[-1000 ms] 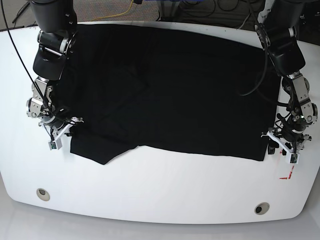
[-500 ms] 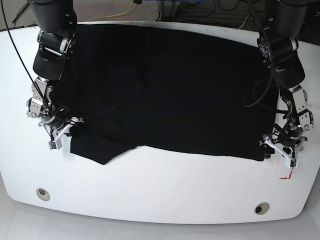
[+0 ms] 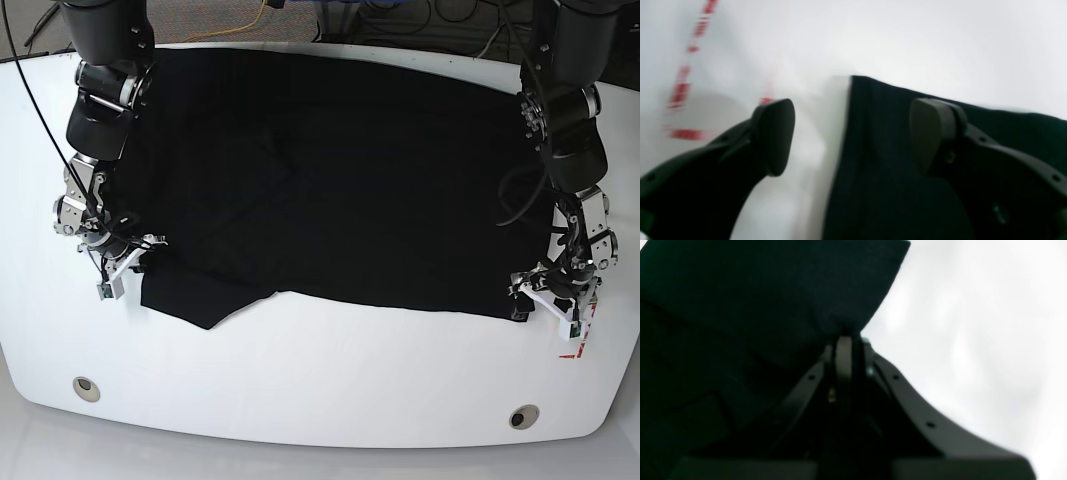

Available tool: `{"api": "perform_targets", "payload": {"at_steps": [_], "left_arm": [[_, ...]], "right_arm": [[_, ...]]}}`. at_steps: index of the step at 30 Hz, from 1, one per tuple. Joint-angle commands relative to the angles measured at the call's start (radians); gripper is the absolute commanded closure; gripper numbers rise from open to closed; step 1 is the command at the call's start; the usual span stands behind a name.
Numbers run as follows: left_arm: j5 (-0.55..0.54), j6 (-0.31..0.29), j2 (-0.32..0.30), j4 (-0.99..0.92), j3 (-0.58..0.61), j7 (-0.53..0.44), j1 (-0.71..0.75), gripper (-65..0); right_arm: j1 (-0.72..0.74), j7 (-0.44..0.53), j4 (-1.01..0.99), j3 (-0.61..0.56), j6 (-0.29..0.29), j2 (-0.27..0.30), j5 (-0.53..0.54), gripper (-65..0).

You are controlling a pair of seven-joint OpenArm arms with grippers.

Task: Layout the t-shirt on the table in an organized manner, then fold the t-shirt properly
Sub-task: 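Lift the hem with both grippers and fold it over toward the collar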

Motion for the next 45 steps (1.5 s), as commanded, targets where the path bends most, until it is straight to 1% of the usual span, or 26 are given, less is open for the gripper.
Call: {"api": "perform_targets", "payload": {"at_steps": [1, 6, 12, 17, 25, 28, 30, 32, 33, 35, 36, 37, 38, 45], "left_arm": [[-0.013, -0.002, -0.014, -0.025, 0.000, -0.055, -0.043, -51.1], [-0.013, 0.000, -0.012, -0.108, 0.002, -0.120, -0.056, -51.1], [-0.011, 0.000, -0.012, -0.191, 0.004, -0.169, -0.071, -51.1], [-0.011, 0.000, -0.012, -0.243, 0.004, -0.193, -0.086, -51.1], [-0.016, 0.000, -0.009, -0.260, 0.125, -0.195, -0.089, -51.1], [-0.017, 0.000, -0.007, -0.258, 0.142, -0.195, -0.089, -50.1], [-0.017, 0.000, -0.007, -0.258, 0.142, -0.196, -0.089, -46.2], [-0.017, 0.000, -0.007, -0.258, 0.142, -0.202, -0.089, -39.8], [-0.017, 0.000, -0.007, -0.258, 0.142, -0.207, -0.089, -34.9], [-0.017, 0.000, -0.007, -0.258, 0.142, -0.213, -0.089, -28.7], [-0.017, 0.000, -0.007, -0.258, 0.142, -0.221, -0.089, -23.2], [-0.016, 0.000, -0.007, -0.258, 0.142, -0.224, -0.089, -21.7], [-0.014, 0.000, -0.007, -0.258, 0.142, -0.228, -0.089, -18.2], [-0.014, 0.000, -0.007, -0.258, 0.142, -0.233, -0.089, -8.2]], "right_arm": [[0.021, 0.000, 0.015, 0.000, 0.000, 0.014, 0.003, 0.0], [0.021, 0.000, 0.016, 0.000, 0.000, 0.014, 0.003, 0.0], [0.021, 0.000, 0.018, 0.000, 0.000, 0.014, 0.005, 0.0], [0.021, 0.000, 0.018, 0.000, 0.029, 0.014, 0.005, 0.0], [0.021, 0.000, 0.018, 0.000, 0.033, 0.014, 0.005, 0.0], [0.021, 0.000, 0.018, 0.000, 0.033, 0.014, 0.005, 0.0], [0.021, 0.000, 0.018, 0.000, 0.033, 0.014, 0.005, 0.0], [0.021, 0.000, 0.018, 0.000, 0.033, 0.014, 0.005, 0.0], [0.021, 0.000, 0.019, 0.002, 0.033, 0.014, 0.005, 0.0], [0.021, 0.000, 0.019, 0.003, 0.033, 0.014, 0.005, 0.0], [0.021, 0.000, 0.019, 0.003, 0.033, 0.014, 0.005, 0.0], [0.021, 0.000, 0.019, 0.003, 0.033, 0.014, 0.005, 0.0], [0.021, 0.000, 0.019, 0.003, 0.033, 0.014, 0.005, 0.0], [0.019, 0.000, 0.019, 0.003, 0.033, 0.015, 0.005, 0.0]]}}
